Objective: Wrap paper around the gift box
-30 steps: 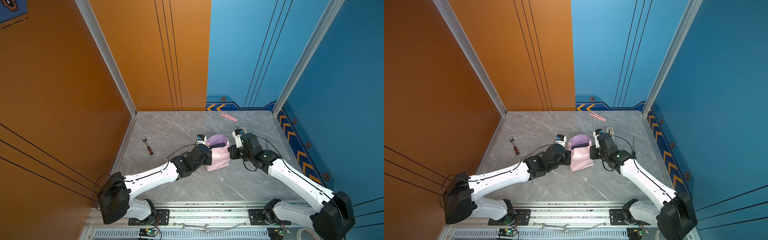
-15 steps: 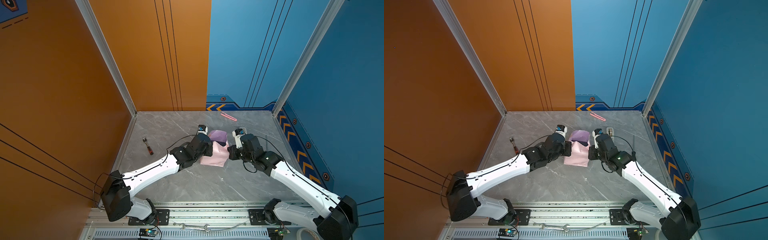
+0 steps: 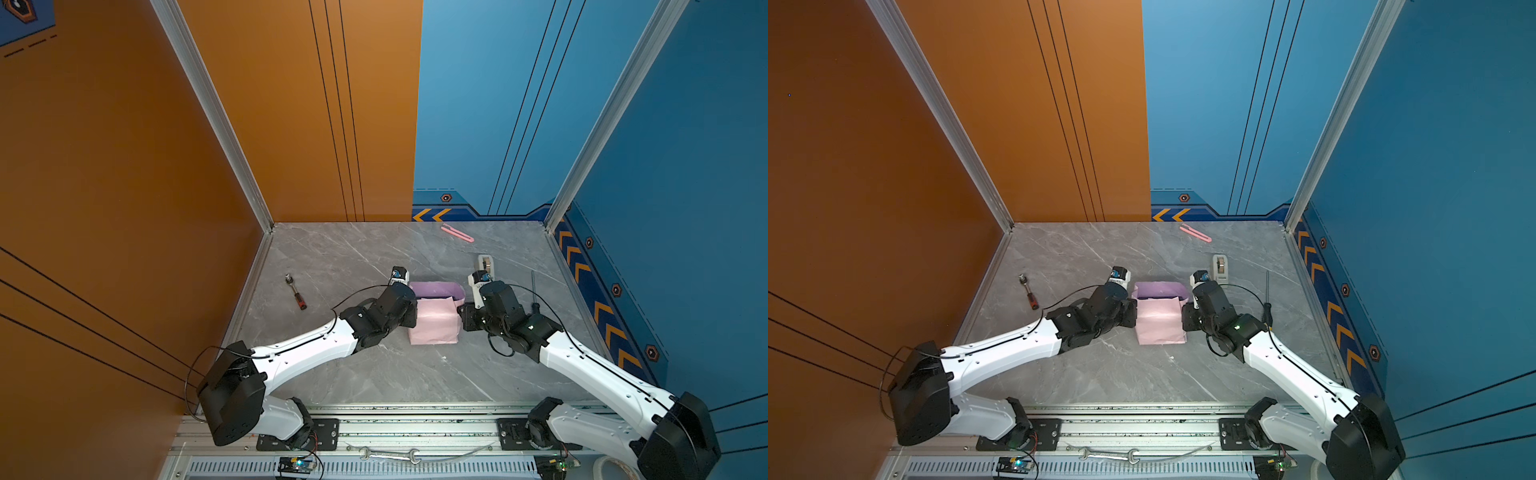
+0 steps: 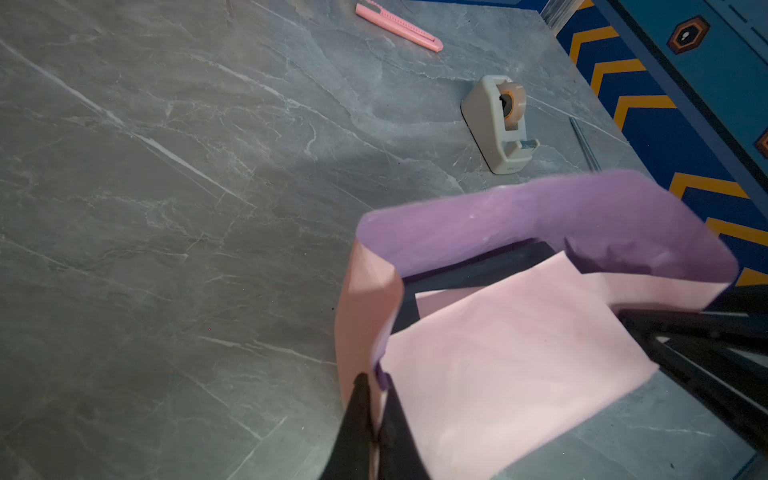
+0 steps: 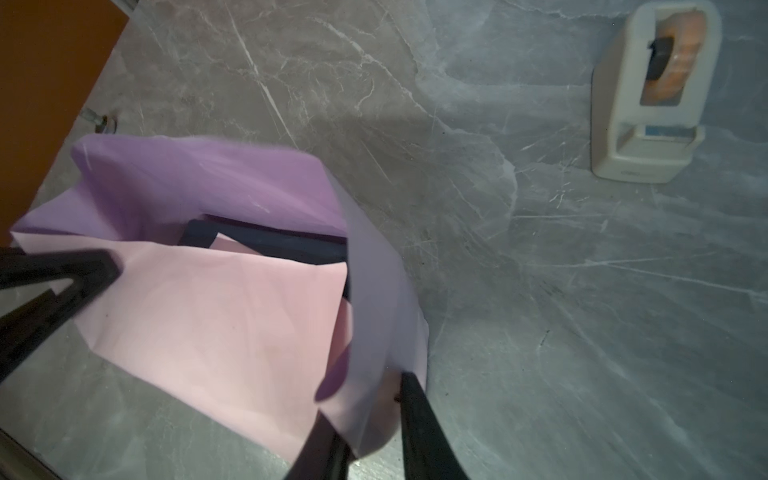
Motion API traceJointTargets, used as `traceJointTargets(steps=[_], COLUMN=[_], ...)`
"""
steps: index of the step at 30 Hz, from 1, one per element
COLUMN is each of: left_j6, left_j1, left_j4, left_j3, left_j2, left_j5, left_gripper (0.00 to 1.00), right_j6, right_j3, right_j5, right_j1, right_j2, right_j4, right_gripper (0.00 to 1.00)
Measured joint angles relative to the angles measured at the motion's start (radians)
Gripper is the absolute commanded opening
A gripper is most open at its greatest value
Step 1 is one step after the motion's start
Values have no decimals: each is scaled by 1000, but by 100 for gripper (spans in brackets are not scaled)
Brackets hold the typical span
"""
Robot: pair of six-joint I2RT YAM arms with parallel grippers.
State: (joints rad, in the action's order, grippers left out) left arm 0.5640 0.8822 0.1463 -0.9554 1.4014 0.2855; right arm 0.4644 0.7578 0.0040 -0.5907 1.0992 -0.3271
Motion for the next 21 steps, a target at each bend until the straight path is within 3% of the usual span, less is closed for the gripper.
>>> traceJointTargets(steps=[2,8,16,21], left_j6=[5,39,100,118], left_j1=[1,23,74,87], left_j4=[-9,-26,-93,-130], left_j3=[3,55,190,220], left_j2=[-11,-124,-191,-174], left_j5=[8,43,74,75], left_gripper=[53,70,73,66], right_j6=[3,55,133,138], right_j3=[0,-24,-98,-125], right_j5=[-3,-23,-47,-52], right_j1=[0,16,8,-24], right_j2=[-10,-144,-252,-300], right_j4=[9,14,23,30], right_gripper=[51,58,63,67])
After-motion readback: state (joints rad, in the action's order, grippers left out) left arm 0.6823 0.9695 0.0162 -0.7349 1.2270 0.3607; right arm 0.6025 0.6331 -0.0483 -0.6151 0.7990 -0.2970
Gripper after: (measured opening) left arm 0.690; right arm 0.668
